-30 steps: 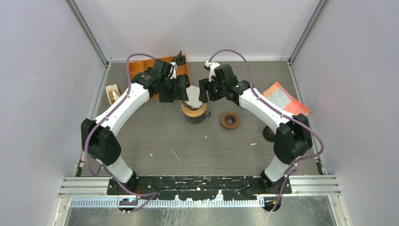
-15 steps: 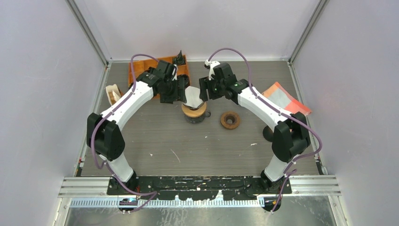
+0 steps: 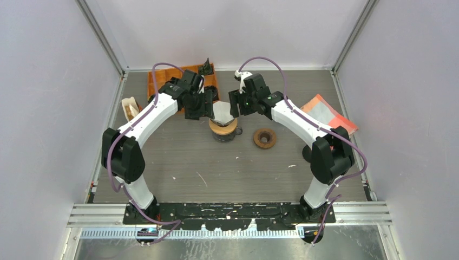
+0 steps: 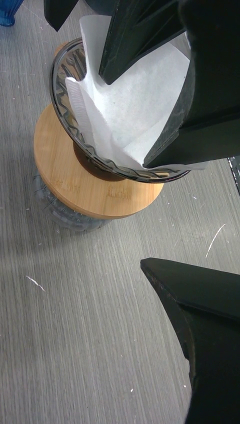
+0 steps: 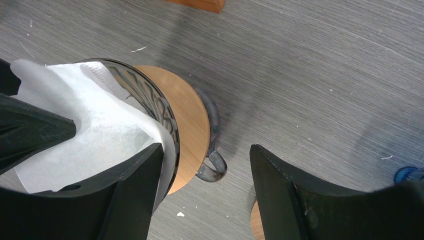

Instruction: Place the coffee filter in the dripper

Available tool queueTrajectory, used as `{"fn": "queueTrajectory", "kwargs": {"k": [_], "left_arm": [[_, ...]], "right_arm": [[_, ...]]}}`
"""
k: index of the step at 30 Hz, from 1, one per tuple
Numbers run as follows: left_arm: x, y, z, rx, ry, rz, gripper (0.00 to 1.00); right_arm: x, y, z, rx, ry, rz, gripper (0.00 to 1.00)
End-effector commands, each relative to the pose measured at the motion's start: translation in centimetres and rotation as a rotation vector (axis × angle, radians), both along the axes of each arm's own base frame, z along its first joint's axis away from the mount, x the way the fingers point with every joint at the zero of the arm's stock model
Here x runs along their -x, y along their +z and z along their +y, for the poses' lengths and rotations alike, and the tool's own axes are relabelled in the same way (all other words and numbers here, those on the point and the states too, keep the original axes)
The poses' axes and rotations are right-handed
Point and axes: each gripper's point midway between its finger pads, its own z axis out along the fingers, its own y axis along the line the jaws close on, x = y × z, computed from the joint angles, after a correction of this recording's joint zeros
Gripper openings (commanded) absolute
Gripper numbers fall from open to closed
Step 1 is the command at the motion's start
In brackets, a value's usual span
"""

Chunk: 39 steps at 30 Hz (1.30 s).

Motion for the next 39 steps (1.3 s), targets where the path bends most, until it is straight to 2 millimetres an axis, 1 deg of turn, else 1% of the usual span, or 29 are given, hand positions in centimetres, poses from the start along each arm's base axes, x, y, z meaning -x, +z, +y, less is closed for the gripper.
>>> {"fn": "queueTrajectory", "kwargs": {"k": [1,9,15,19,27,35,39], "left_arm": [[-0.6,0.3,0.0,-0.002,-0.012,-0.022,0.67],[-0.3,-0.1,0.0,0.001,-0.015,-0.01,0.67],[-0.4,1.4,-0.1,0.018,-0.013,-0.045,0.68],[-0.4,1.7,-0.1,0.026,-0.014,-0.053,0.69],[-0.3,1.8,-0.2,0.03,-0.016,-0.05,0.69],[-0.4,2.6,-0.5,0.052,-0.018,-0.068,0.7],[-0.4,3.1,-0.6,0.066,-0.018,-0.076,0.71]], "right_arm": [[-0.9,0.5,0.0,0.005,0.001,-0.037,0.7],[-0.8,0.3,0.0,0.007,0.002,-0.026,0.7],[-0.7,2.2,0.1,-0.019,0.007,-0.058,0.7],[-0.5,3.4,0.4,-0.043,0.016,-0.072,0.7],[-0.2,4.8,0.9,-0.087,0.031,-0.085,0.71],[0.0,6.2,1.1,-0.116,0.036,-0.11,0.72],[0.1,6.4,1.0,-0.119,0.036,-0.114,0.73]]}}
